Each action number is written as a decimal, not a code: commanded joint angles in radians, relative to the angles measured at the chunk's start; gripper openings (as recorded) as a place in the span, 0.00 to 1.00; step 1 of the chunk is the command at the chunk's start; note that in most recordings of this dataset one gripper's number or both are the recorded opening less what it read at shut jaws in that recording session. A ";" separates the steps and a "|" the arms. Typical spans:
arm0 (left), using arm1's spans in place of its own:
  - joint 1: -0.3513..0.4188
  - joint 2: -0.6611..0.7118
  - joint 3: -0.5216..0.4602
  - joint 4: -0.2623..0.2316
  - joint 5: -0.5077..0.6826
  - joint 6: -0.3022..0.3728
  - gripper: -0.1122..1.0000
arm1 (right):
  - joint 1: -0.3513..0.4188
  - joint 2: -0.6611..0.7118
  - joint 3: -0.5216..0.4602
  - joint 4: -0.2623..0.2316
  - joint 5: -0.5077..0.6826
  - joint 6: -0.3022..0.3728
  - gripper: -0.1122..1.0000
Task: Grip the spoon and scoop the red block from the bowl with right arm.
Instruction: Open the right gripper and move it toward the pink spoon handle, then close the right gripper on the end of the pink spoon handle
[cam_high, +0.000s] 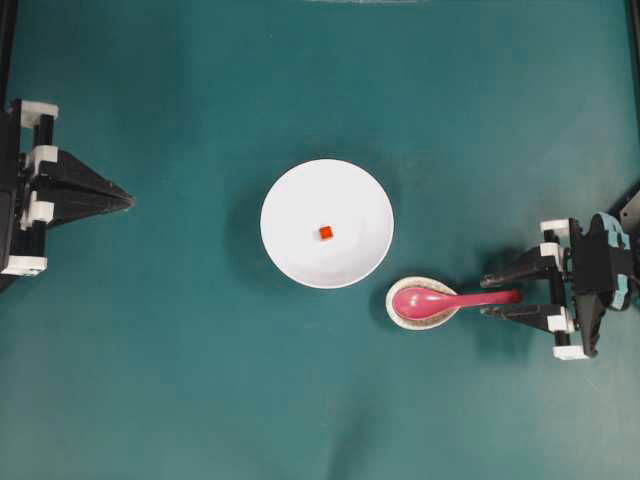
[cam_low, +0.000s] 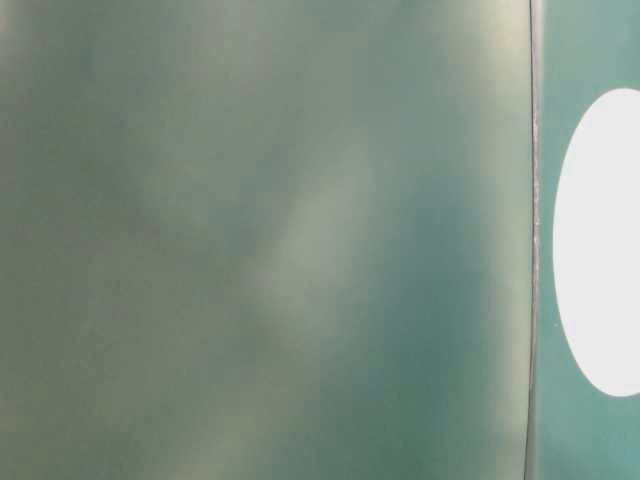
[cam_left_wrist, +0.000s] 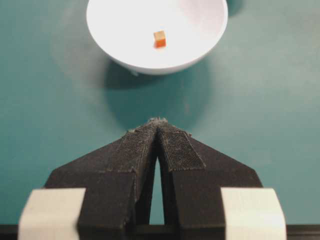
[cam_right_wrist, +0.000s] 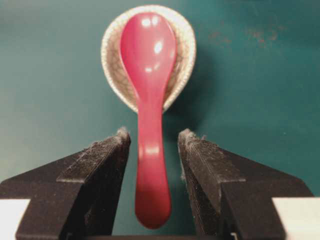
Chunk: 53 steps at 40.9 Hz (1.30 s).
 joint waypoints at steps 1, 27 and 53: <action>0.003 0.003 -0.020 0.003 -0.005 0.000 0.09 | 0.008 0.002 0.003 0.003 -0.038 0.002 0.56; 0.003 0.003 -0.020 0.003 0.003 0.000 0.09 | 0.040 0.017 0.026 0.000 -0.078 0.002 0.56; 0.003 0.003 -0.020 0.003 0.005 0.000 0.09 | 0.040 0.028 0.028 0.000 -0.095 -0.002 0.48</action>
